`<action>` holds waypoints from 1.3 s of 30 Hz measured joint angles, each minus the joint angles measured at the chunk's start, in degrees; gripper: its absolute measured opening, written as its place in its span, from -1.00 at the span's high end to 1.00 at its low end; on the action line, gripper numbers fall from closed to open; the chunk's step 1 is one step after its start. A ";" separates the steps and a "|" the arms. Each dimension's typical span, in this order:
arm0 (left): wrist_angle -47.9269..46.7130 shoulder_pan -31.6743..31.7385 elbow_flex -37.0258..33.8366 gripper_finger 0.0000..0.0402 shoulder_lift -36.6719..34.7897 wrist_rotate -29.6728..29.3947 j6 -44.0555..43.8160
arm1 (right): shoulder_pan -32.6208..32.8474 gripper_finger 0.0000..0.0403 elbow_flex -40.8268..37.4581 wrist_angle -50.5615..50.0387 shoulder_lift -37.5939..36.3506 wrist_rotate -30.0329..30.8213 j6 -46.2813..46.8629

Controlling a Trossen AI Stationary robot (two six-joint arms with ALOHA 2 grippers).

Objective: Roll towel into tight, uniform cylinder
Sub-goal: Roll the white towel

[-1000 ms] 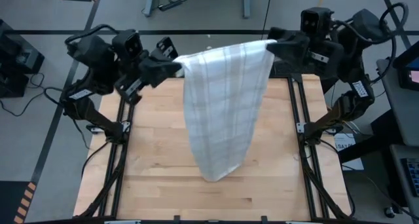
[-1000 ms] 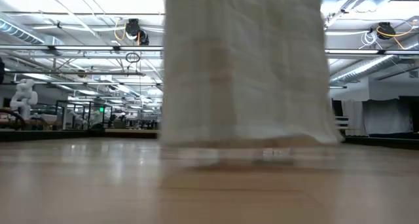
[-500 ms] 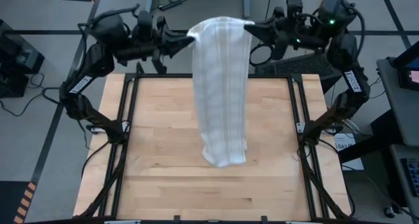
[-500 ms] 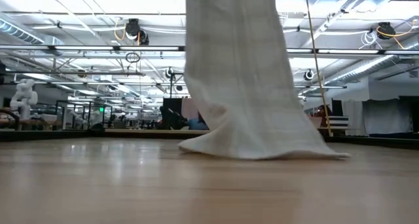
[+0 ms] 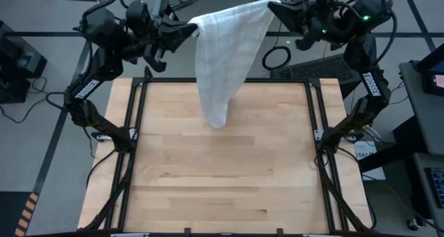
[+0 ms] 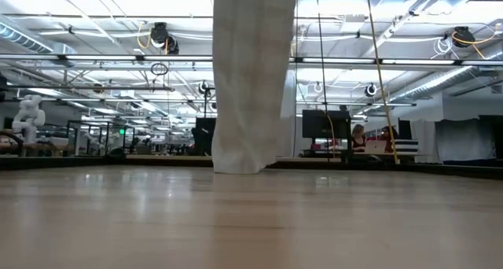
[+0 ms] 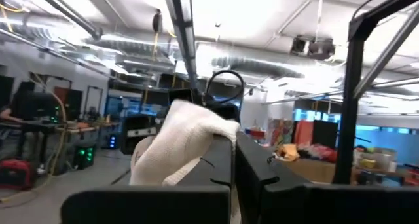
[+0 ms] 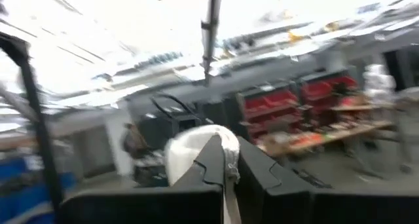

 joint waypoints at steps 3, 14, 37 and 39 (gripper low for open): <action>1.25 -1.46 -0.03 0.99 0.07 1.28 -0.04 | 0.98 0.98 0.00 2.69 -0.03 -2.17 2.57; 11.17 -8.79 -0.11 0.99 0.24 2.38 -4.69 | 9.49 0.98 -0.13 8.74 -0.03 -3.63 4.82; 0.33 -19.84 0.48 0.99 -0.89 5.85 -4.35 | 25.58 0.98 0.14 -0.77 -0.35 -1.68 6.44; -4.73 -18.54 0.63 0.99 -1.12 5.78 -1.42 | 24.80 0.98 0.19 -3.66 -0.45 -1.55 4.86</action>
